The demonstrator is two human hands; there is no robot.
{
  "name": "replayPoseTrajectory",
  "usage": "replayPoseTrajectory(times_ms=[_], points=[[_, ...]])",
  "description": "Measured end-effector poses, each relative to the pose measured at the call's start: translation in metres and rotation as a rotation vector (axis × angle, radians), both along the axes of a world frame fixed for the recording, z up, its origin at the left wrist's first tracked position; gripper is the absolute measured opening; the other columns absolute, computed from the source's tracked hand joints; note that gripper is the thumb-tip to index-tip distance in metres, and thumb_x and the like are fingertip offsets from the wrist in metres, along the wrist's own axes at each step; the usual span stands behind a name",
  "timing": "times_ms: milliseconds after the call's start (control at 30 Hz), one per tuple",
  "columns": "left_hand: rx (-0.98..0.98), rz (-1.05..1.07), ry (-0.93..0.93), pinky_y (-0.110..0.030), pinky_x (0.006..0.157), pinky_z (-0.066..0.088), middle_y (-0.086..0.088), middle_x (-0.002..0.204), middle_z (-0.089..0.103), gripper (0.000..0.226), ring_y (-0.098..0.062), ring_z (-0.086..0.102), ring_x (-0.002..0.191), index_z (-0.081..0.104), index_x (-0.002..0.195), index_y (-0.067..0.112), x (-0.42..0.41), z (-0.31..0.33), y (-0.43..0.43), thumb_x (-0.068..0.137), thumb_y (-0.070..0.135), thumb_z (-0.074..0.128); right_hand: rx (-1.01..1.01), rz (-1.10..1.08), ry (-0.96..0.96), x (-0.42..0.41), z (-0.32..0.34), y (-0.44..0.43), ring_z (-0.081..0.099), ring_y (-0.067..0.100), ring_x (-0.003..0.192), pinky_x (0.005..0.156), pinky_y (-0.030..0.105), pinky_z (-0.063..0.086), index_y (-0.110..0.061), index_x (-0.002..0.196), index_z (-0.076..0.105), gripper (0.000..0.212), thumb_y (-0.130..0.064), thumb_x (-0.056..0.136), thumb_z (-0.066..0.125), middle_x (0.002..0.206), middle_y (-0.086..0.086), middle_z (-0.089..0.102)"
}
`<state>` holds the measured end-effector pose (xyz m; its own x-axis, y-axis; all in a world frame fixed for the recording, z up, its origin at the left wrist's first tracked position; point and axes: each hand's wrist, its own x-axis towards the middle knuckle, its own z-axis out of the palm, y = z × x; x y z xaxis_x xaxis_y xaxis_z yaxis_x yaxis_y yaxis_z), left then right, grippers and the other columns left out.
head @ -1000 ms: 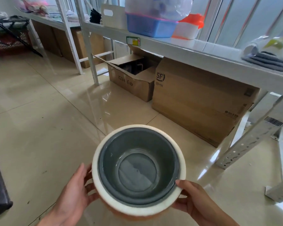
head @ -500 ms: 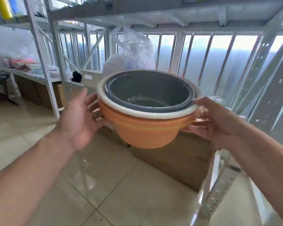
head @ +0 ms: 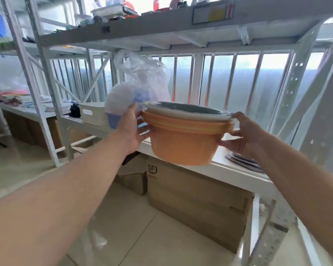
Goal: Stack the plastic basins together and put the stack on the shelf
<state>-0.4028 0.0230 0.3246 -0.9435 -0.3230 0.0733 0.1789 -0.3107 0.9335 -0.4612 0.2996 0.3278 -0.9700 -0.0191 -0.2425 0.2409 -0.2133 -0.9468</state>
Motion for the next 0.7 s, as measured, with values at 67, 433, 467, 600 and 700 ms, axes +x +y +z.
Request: replayPoseTrajectory(times_ms=[67,433,467,600,700], points=[[0.018,-0.007,0.001,-0.048,0.099,0.052,-0.010,0.114,0.065,0.054,-0.026,0.064,0.104,0.066,0.121,0.014,-0.007,-0.009,0.003,0.100,0.056,0.039,-0.111,-0.043,0.002,-0.002,-0.009,-0.005,0.069,0.037,0.093,0.057,0.038,0.064,-0.006,0.103,0.060,0.045,-0.043,0.079,0.066,0.119,0.024,0.063],[-0.012,-0.145,-0.037,-0.046,0.111,0.036,0.004,0.164,0.038,0.080,-0.017,0.037,0.149,0.029,0.162,0.023,-0.042,-0.072,0.067,0.097,0.071,0.023,0.094,0.001,0.336,-0.005,-0.070,-0.052,0.062,0.018,0.111,0.114,0.048,0.041,-0.028,0.087,0.065,0.016,-0.032,0.093,0.051,0.098,-0.012,0.068],[-0.014,-0.155,-0.049,-0.045,0.107,0.037,0.003,0.166,0.035,0.084,-0.018,0.036,0.150,0.026,0.162,0.023,-0.047,-0.071,0.067,0.096,0.073,0.023,0.108,0.011,0.330,-0.011,-0.069,-0.052,0.062,0.022,0.114,0.114,0.049,0.040,-0.027,0.085,0.065,0.016,-0.034,0.091,0.051,0.097,-0.009,0.067],[-0.091,-0.205,-0.100,-0.046,0.108,0.037,0.003,0.170,0.024,0.088,-0.018,0.033,0.151,0.016,0.164,0.024,-0.058,-0.061,0.069,0.094,0.076,0.018,0.213,0.069,0.294,-0.029,-0.064,-0.049,0.061,0.030,0.121,0.113,0.054,0.038,-0.023,0.085,0.062,0.028,-0.045,0.073,0.051,0.099,0.000,0.064],[-0.114,-0.209,-0.131,-0.050,0.116,0.033,0.000,0.170,0.025,0.087,-0.019,0.031,0.152,0.017,0.163,0.018,-0.064,-0.052,0.067,0.096,0.074,0.018,0.220,0.109,0.275,-0.036,-0.056,-0.048,0.056,0.031,0.129,0.113,0.052,0.038,-0.023,0.089,0.062,0.031,-0.046,0.071,0.050,0.104,0.003,0.067]])
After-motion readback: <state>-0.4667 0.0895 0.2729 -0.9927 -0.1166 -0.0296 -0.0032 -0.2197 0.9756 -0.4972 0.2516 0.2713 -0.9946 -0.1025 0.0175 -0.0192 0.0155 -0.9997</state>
